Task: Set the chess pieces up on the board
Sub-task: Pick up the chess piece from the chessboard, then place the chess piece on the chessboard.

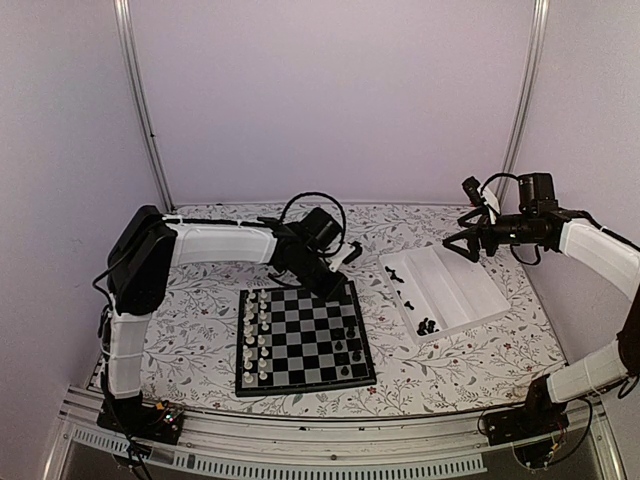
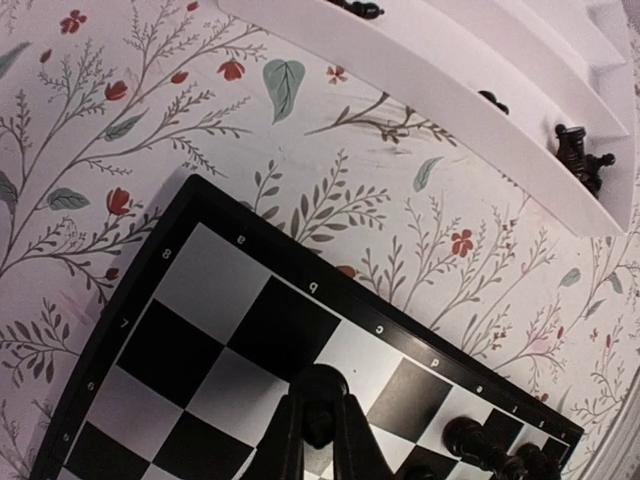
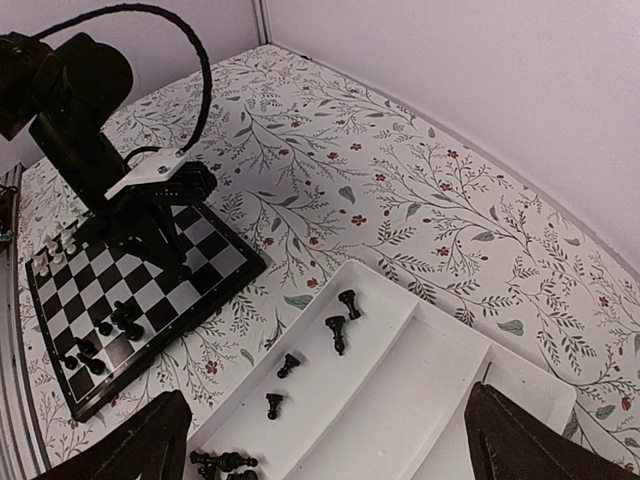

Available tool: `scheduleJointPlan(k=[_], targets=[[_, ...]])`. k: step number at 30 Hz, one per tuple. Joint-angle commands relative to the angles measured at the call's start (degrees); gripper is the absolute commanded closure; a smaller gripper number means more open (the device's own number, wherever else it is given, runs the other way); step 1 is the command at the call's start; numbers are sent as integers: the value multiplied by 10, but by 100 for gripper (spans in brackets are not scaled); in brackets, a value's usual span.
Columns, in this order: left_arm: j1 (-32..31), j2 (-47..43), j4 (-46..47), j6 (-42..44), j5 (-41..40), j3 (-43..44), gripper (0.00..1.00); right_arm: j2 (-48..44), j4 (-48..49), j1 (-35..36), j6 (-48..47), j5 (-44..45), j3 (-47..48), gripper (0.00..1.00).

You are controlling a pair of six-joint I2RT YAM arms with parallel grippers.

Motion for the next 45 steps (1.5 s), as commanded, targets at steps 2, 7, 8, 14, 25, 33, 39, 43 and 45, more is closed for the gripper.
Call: scheduleJointPlan(k=[2, 7, 8, 14, 25, 33, 39, 43, 45], targets=[[-12, 13, -6, 8, 18, 23, 95, 2, 7, 2, -7, -15, -9, 1], [-17, 26, -13, 11, 29, 35, 95, 2, 8, 2, -8, -18, -10, 1], [-19, 29, -16, 11, 31, 39, 95, 3, 8, 2, -8, -19, -10, 1], [-21, 46, -36, 15, 29, 56, 95, 3, 8, 2, -9, -20, -11, 1], [-24, 51, -52, 18, 23, 59, 95, 4, 8, 1, -10, -26, -12, 1], [-27, 44, -54, 16, 14, 61, 81, 6, 8, 2, -10, -25, -11, 1], [-27, 37, -52, 14, 5, 65, 72, 7, 7, 2, -5, -12, -3, 1], [-27, 22, -46, 11, -2, 60, 70, 26, -11, 1, 0, -22, 11, 1], [-27, 10, -39, 11, -4, 54, 67, 48, -41, 1, -14, -43, 27, 1]])
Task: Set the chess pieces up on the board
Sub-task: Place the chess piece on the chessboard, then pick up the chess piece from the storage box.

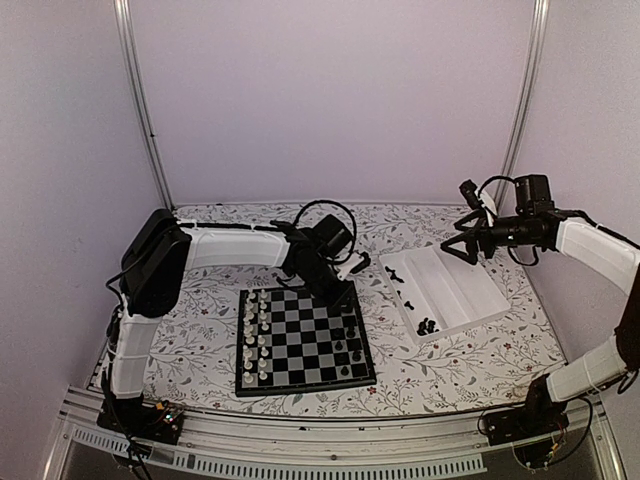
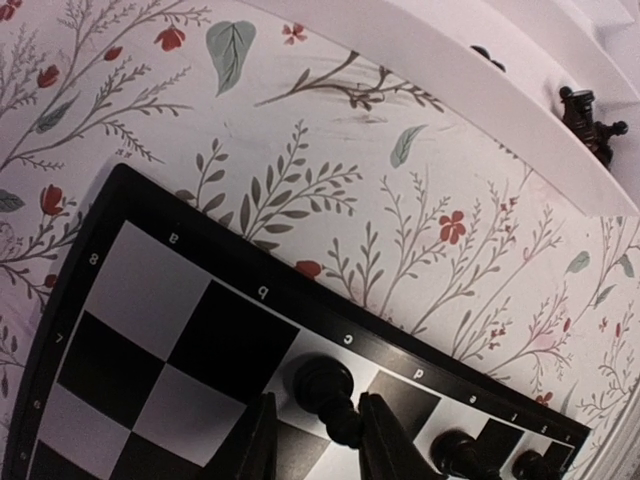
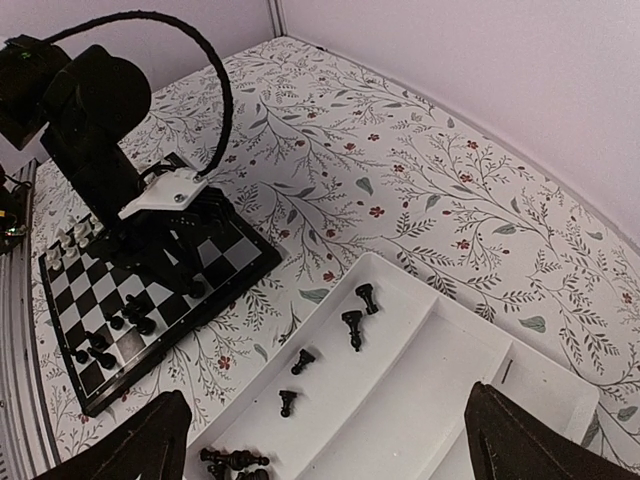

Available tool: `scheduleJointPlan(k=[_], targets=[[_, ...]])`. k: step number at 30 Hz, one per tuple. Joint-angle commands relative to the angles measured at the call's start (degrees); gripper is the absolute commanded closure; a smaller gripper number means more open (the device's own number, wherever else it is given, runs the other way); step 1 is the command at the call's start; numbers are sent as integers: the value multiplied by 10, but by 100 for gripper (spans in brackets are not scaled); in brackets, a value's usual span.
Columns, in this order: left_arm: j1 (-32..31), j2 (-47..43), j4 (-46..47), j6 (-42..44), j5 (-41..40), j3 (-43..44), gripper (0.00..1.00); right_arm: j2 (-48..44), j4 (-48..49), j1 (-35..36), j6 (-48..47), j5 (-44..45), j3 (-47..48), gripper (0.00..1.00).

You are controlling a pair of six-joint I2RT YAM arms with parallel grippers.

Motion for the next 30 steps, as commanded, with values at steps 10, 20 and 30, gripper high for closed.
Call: scheduleJointPlan(k=[10, 20, 30], targets=[[-9, -100, 12, 9, -45, -16, 61, 136, -223, 4, -157, -11, 116, 21], [-10, -144, 40, 10, -63, -27, 61, 102, -254, 82, -292, 199, 34, 37], [-10, -175, 62, -6, -88, -58, 61, 119, -238, 187, -376, 289, 26, 53]])
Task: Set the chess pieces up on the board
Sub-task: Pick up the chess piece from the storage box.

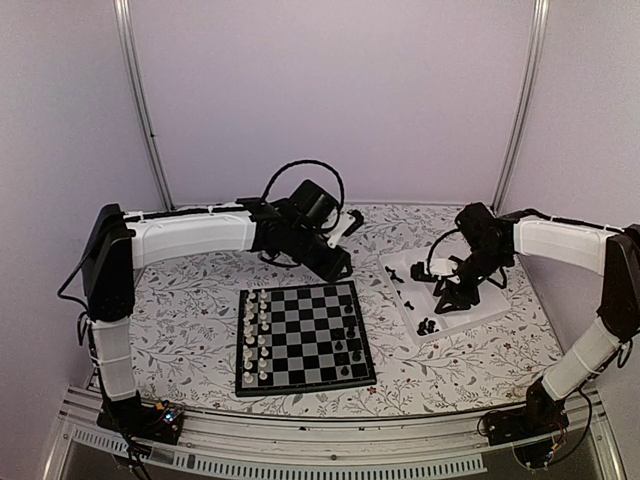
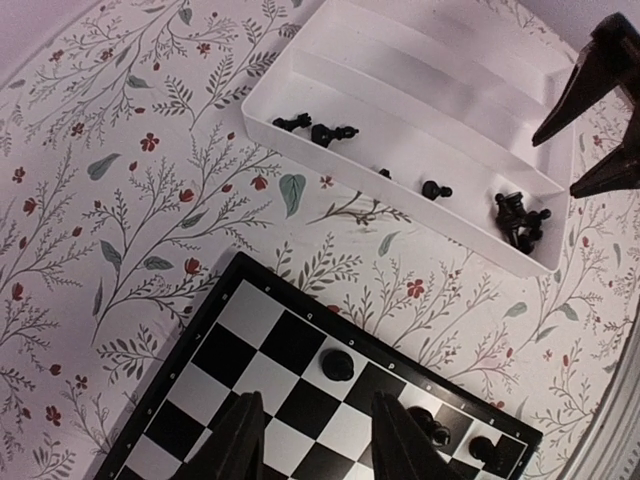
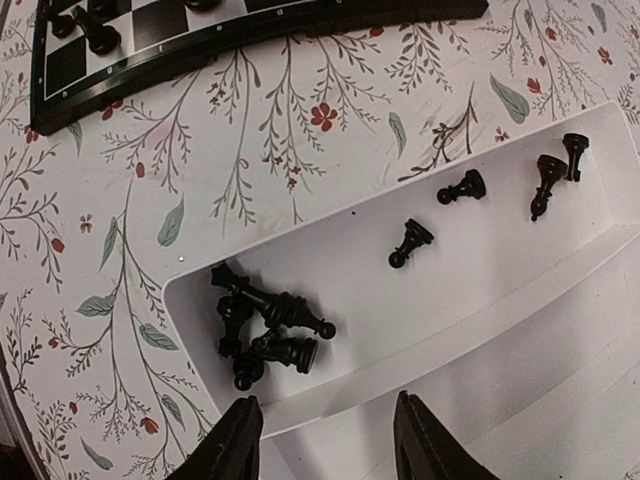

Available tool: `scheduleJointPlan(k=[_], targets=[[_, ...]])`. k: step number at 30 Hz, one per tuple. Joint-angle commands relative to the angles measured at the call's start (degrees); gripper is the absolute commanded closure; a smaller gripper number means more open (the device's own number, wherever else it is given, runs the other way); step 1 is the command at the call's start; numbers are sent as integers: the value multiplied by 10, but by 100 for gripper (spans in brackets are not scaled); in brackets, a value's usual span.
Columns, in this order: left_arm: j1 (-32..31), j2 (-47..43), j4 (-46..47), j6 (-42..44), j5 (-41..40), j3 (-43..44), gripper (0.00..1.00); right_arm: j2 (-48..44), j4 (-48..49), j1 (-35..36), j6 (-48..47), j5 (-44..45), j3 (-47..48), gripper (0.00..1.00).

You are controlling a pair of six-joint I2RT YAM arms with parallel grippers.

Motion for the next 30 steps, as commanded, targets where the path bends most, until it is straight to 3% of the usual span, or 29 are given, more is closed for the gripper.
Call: scheduleJointPlan(k=[1, 18, 30], targets=[[-9, -48, 19, -7, -25, -24, 61, 4, 19, 38, -56, 67, -9, 54], [-9, -116, 37, -26, -66, -112, 60, 116, 58, 114, -125, 108, -5, 52], [-8, -107, 43, -27, -53, -105, 60, 162, 50, 57, -58, 68, 60, 70]])
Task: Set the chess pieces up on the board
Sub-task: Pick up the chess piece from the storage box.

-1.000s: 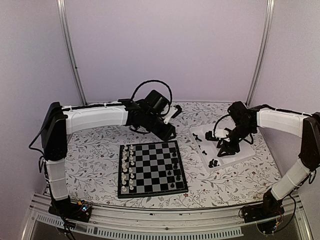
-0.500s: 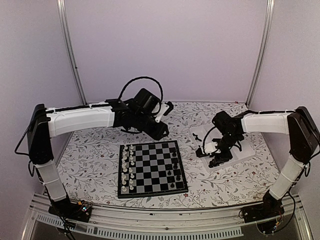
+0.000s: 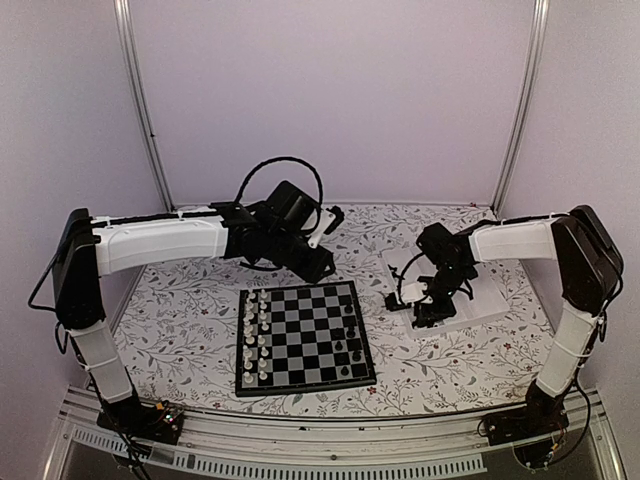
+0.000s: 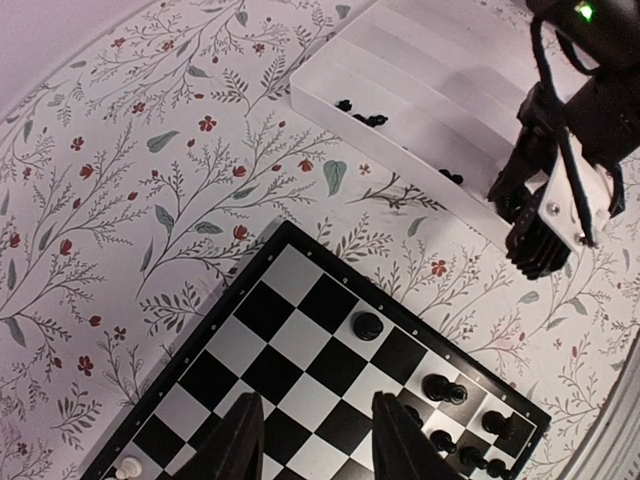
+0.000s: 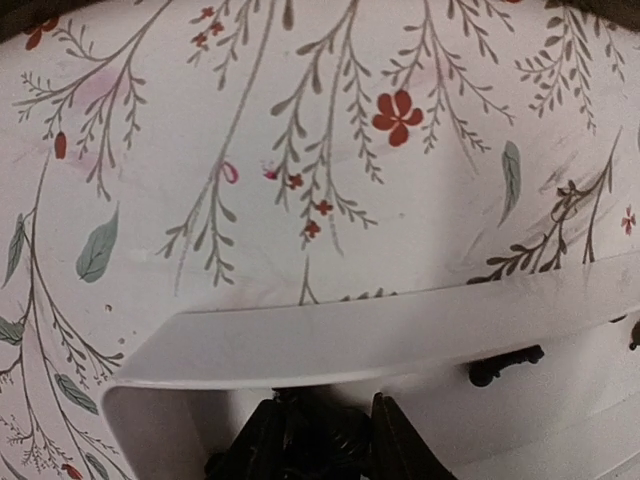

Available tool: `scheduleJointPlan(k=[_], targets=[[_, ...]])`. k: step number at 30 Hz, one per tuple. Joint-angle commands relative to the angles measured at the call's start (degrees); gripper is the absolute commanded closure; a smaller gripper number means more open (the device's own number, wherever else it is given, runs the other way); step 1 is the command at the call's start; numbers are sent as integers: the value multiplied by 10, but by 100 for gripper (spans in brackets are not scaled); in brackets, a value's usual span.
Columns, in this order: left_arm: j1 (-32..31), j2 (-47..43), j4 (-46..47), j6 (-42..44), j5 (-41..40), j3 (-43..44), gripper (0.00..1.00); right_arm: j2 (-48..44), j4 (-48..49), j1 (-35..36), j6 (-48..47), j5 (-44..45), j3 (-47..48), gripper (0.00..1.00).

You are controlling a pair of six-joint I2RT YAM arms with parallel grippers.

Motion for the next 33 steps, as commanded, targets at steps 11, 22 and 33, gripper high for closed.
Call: scheduleJointPlan(k=[11, 22, 33], targets=[[-8, 7, 36, -11, 47, 9, 60, -6, -19, -50, 53, -77, 40, 80], [-9, 15, 47, -19, 69, 16, 60, 3, -14, -51, 29, -76, 33, 66], [-9, 7, 51, -27, 70, 10, 60, 51, -20, -30, 1, -50, 55, 65]])
